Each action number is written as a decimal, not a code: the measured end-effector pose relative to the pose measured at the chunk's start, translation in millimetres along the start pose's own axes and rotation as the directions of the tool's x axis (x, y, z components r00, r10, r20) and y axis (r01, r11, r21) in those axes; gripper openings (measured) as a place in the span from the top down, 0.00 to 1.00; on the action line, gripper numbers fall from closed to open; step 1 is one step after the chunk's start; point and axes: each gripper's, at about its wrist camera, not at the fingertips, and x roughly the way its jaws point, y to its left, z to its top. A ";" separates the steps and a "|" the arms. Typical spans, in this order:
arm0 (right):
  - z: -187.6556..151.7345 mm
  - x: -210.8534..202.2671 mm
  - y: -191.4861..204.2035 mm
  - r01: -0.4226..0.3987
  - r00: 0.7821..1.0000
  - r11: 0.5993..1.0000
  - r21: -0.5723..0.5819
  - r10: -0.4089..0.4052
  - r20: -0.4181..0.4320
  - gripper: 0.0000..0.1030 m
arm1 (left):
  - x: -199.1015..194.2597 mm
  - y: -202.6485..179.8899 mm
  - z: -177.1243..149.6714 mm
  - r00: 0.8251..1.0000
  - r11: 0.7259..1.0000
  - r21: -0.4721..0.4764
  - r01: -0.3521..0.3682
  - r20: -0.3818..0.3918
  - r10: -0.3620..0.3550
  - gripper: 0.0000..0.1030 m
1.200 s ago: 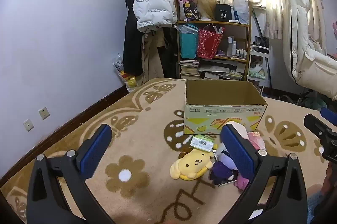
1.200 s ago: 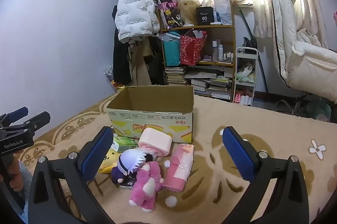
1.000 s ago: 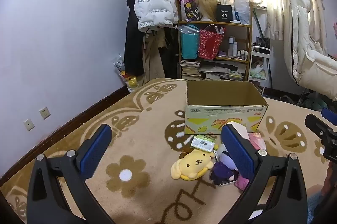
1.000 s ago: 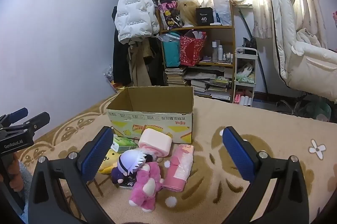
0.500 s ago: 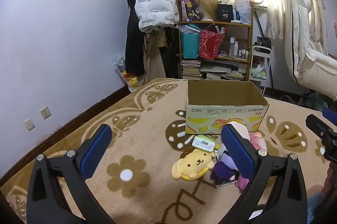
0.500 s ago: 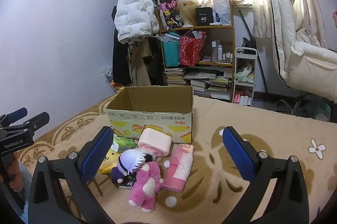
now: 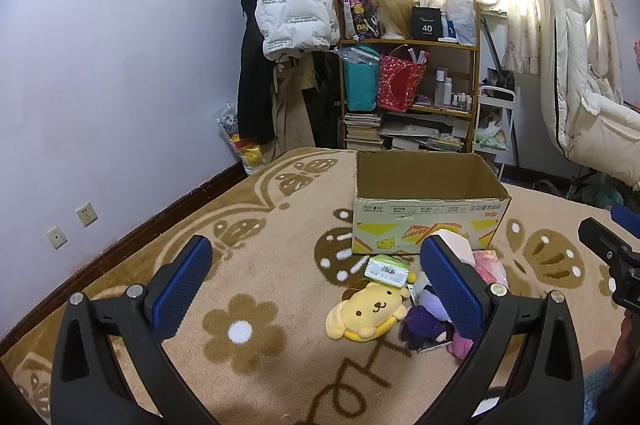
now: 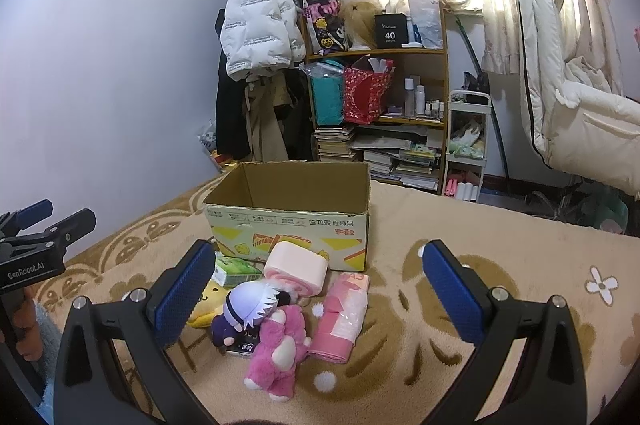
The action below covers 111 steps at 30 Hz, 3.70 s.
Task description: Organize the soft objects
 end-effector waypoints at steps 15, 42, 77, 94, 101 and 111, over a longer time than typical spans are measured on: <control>0.2 2.7 -6.7 0.003 1.000 1.000 0.018 -0.003 -0.003 0.00 | -0.3 0.8 0.4 1.000 1.000 0.007 0.001 0.000 -0.001 0.00; -2.2 5.2 -11.6 0.006 1.000 0.999 0.033 -0.006 -0.011 0.00 | 0.0 2.1 0.7 1.000 1.000 0.006 -0.001 0.004 0.001 0.00; -9.5 18.2 -19.1 0.004 0.998 0.997 0.079 0.001 -0.067 0.00 | 36.7 -3.0 -3.8 0.989 0.998 0.034 -0.050 -0.139 0.055 0.00; -6.1 66.9 -26.6 -0.010 0.989 0.990 0.144 0.032 -0.147 0.00 | 103.6 -39.1 -2.2 0.979 0.991 0.133 -0.002 -0.203 0.029 0.00; -12.8 98.5 -29.3 -0.004 0.977 0.988 0.154 0.037 -0.209 0.00 | 138.3 -44.4 -6.4 0.968 0.991 0.121 0.048 -0.249 -0.017 0.00; -30.3 149.5 -38.5 0.017 0.949 0.988 0.154 0.032 -0.313 0.00 | 183.6 -57.0 -18.4 0.948 0.989 0.106 0.108 -0.311 -0.070 0.00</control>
